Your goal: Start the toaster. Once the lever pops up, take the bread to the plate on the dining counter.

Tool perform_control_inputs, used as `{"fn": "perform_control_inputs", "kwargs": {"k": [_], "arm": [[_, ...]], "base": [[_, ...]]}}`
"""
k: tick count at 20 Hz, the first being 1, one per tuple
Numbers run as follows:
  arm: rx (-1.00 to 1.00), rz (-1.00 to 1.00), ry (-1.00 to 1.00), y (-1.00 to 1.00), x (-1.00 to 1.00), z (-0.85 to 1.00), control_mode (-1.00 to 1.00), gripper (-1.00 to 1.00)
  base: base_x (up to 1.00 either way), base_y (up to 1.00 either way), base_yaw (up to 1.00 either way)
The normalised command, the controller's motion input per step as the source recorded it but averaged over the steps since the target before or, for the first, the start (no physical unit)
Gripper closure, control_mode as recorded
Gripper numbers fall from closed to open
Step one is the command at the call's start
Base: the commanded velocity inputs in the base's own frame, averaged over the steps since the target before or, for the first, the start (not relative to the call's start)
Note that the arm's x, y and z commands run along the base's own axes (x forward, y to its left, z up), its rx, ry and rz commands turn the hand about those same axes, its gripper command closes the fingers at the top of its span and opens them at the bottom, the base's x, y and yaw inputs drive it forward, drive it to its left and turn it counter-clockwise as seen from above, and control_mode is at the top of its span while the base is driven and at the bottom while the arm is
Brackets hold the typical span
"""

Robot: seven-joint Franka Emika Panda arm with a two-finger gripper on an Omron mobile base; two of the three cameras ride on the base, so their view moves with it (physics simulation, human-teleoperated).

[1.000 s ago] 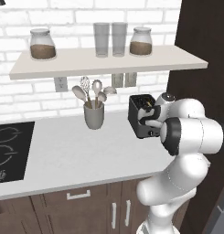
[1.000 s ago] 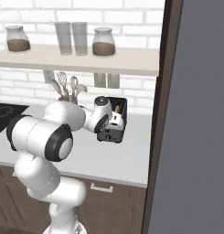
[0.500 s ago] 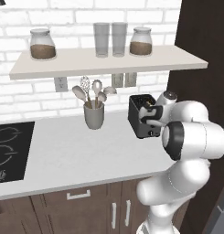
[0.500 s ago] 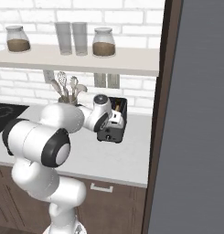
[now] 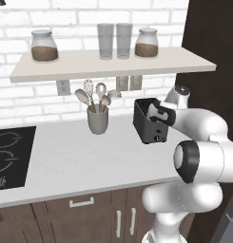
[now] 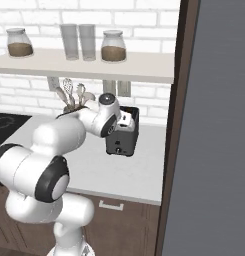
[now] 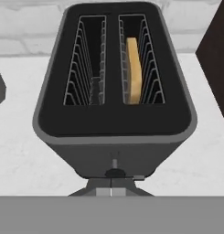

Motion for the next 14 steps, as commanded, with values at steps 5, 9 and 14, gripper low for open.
{"fn": "perform_control_inputs", "kwargs": {"k": [5,9,14], "arm": [[0.0,0.0,-0.06,0.05,-0.22,0.75,-1.0,-1.0],[0.0,0.0,-0.04,0.0,-0.21,0.57,-1.0,-1.0],[0.0,0.0,-0.02,-0.08,-0.04,0.18,-1.0,-1.0]], "base": [[0.0,0.0,0.0],[0.0,0.0,0.0],[0.0,0.0,0.0]]}}
